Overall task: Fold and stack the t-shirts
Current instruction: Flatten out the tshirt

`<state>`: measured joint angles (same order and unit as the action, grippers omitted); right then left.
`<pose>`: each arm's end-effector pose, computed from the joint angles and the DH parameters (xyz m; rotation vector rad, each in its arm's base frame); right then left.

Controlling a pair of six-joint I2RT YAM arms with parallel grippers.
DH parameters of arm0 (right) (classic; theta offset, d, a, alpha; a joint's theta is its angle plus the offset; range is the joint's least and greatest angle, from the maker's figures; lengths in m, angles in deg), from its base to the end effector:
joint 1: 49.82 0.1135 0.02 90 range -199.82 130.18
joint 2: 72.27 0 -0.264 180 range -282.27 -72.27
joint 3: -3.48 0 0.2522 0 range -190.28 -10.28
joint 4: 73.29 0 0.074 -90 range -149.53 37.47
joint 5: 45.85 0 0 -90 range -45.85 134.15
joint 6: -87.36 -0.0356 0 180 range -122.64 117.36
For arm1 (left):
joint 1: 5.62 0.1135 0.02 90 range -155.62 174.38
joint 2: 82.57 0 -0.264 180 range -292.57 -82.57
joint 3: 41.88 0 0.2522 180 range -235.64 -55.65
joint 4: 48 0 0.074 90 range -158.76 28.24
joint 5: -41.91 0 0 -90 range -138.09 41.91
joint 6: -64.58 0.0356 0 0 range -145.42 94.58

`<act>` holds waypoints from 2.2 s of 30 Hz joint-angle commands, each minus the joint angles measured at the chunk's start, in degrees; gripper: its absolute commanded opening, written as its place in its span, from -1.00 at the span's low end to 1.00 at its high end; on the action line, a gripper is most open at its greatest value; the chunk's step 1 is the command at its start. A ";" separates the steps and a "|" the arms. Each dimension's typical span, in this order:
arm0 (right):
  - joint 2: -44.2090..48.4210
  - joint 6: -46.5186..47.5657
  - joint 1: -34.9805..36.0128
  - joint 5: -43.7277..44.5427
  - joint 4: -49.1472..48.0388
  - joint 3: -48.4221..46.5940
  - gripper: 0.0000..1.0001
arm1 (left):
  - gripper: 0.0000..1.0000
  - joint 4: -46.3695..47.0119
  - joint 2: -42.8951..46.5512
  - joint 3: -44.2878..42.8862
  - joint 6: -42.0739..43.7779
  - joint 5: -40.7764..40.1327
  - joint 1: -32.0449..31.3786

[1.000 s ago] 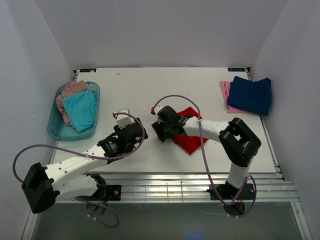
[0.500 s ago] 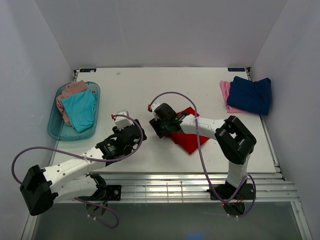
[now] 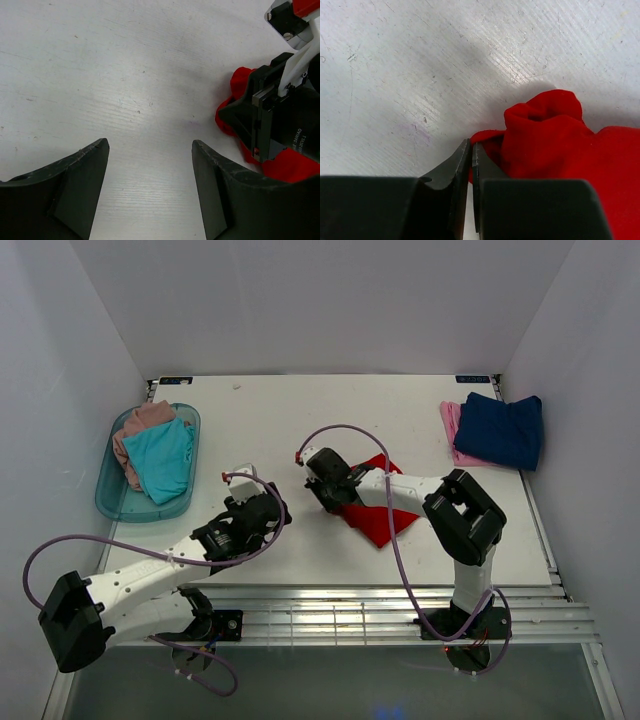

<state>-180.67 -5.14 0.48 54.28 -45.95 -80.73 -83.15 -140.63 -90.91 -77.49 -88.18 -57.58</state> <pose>0.2611 0.3047 0.1753 -0.9266 2.2786 0.1863 0.1425 -0.1450 0.2274 -0.3284 2.1165 -0.2298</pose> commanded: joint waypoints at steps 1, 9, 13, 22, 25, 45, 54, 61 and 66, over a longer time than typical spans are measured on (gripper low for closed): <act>0.03 0.13 0.23 0.50 2.14 -3.45 -0.84 | 0.55 -0.14 1.72 0.02 -1.01 -1.56 0.02; 9.26 -1.19 0.67 0.15 11.89 -32.56 -0.84 | 0.50 -7.87 4.00 -0.51 -8.21 -7.36 -0.07; 9.61 0.74 0.76 2.25 22.95 -52.82 -0.85 | 0.49 -12.18 6.47 -0.51 -13.39 -11.13 0.02; 25.59 4.00 -1.08 22.11 22.10 -35.25 -0.85 | 0.42 -17.80 13.15 -1.38 -16.92 -15.45 -0.07; 31.66 -0.12 -3.45 23.79 21.05 -24.33 -0.85 | 0.42 -18.60 14.29 -1.91 -16.92 -15.54 0.02; 33.82 -4.54 -14.18 7.08 5.15 9.29 0.51 | 0.70 3.69 -2.83 -2.52 7.18 -14.85 2.46; 6.84 -0.05 -15.32 -9.95 -0.93 -7.40 0.33 | 0.71 24.51 -14.96 -7.35 23.41 8.28 28.91; -6.64 2.15 -16.29 -13.99 -0.58 -20.23 0.32 | 0.55 28.86 -33.23 -17.44 27.55 13.81 34.56; -13.06 2.24 -18.04 -17.16 1.70 -29.01 0.32 | 0.40 27.38 -43.08 -25.19 27.99 14.70 35.18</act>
<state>-192.27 -3.87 -16.19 40.49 -44.46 -103.51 -55.91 -181.83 -111.83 -51.16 -75.73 -22.81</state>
